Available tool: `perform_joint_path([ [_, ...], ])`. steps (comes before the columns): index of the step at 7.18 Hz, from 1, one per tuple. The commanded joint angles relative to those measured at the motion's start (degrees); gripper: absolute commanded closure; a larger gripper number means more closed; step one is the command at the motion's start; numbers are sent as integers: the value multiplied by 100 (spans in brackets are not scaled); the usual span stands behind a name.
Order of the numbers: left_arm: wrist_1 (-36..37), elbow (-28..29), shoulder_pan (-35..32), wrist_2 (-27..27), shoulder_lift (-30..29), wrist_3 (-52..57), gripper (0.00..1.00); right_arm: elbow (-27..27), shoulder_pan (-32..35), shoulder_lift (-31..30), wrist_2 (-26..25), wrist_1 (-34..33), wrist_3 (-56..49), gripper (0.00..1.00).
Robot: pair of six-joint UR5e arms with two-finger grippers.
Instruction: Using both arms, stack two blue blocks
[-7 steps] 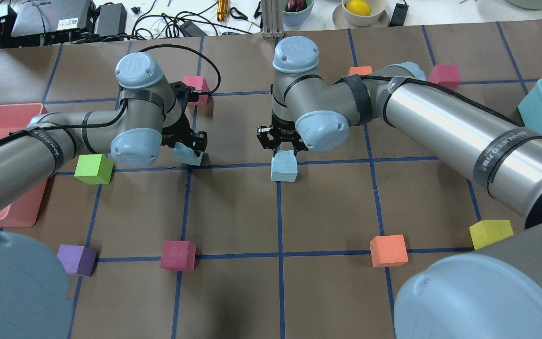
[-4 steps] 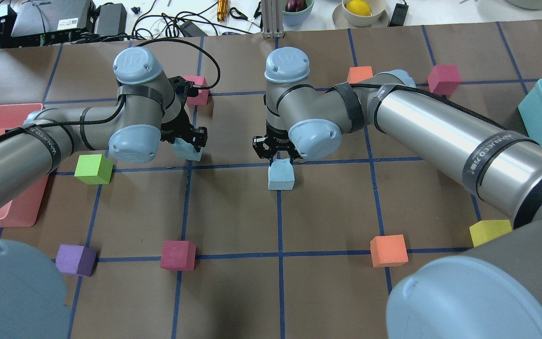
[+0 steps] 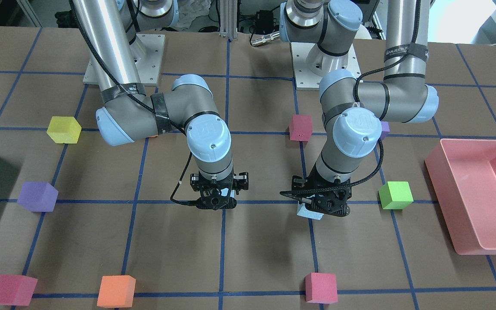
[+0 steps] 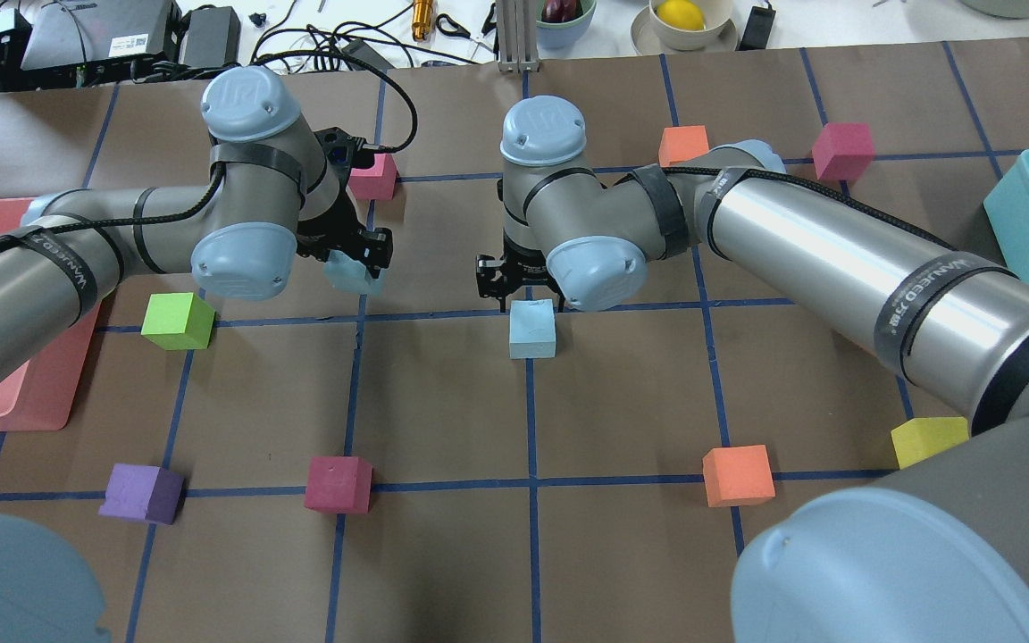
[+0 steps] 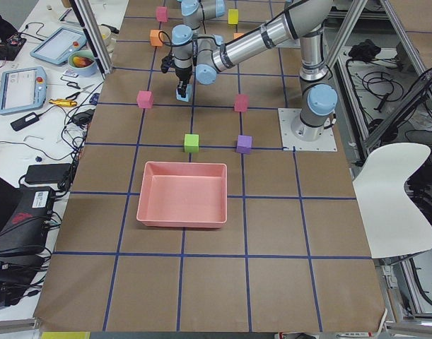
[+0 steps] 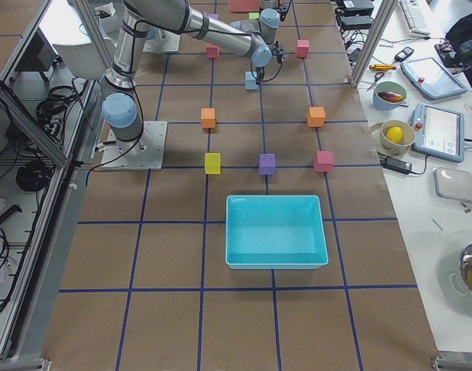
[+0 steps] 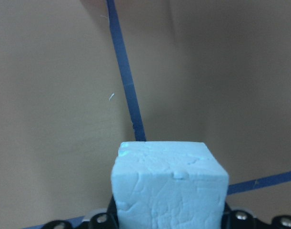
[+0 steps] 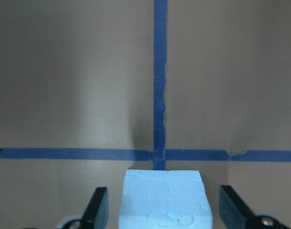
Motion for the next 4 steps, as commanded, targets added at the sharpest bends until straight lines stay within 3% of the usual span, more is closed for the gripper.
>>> perform_joint_path([
  [1, -227, 0, -65, -210, 202, -227, 100, -68, -54, -101, -13, -3, 1, 0],
  [3, -228, 0, -450, -211, 290, -719, 100, -51, -595, -494, -4, 215, -217, 0],
  [4, -315, 0, -600, -141, 343, -826, 100, -68, -1052, -880, -13, 705, -715, 0],
])
